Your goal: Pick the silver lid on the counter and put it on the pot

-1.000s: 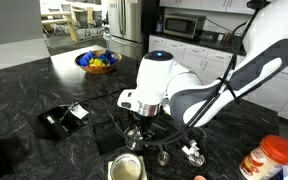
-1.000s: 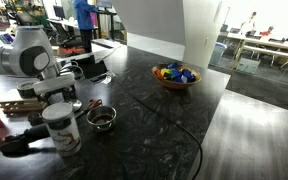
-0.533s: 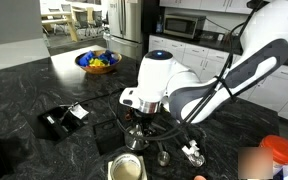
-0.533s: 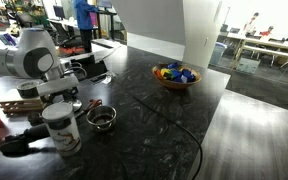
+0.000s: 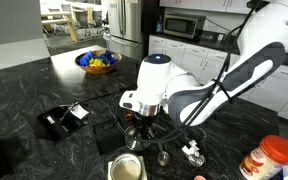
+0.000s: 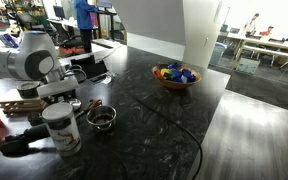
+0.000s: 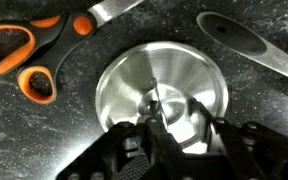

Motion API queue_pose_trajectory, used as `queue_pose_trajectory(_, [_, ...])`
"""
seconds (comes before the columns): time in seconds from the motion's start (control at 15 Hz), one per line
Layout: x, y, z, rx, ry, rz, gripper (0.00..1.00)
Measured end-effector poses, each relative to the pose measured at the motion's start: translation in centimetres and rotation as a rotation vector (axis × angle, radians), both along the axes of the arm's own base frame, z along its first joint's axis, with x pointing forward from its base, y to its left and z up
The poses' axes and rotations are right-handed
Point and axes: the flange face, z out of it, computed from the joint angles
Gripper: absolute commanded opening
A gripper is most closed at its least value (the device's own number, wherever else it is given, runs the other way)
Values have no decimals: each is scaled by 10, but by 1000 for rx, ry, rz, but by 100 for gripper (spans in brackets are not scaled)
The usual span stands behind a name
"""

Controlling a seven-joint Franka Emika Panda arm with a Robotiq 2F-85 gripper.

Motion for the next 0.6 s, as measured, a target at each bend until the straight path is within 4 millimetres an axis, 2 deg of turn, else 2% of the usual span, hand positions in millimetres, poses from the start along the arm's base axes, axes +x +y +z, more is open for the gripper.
queue_pose_trajectory(0.13, [1,-1,5,2,-8,-2,26])
queue_pose_trajectory(0.2, [1,-1,3,1,-5,-2,22])
queue_pose_trajectory(0.33, [0,0,1,1,-2,-1,5])
queue_pose_trajectory(0.47, [0,0,0,0,0,0,0])
queue_pose_trajectory(0.6, [-1,-1,-2,-2,4,0,0])
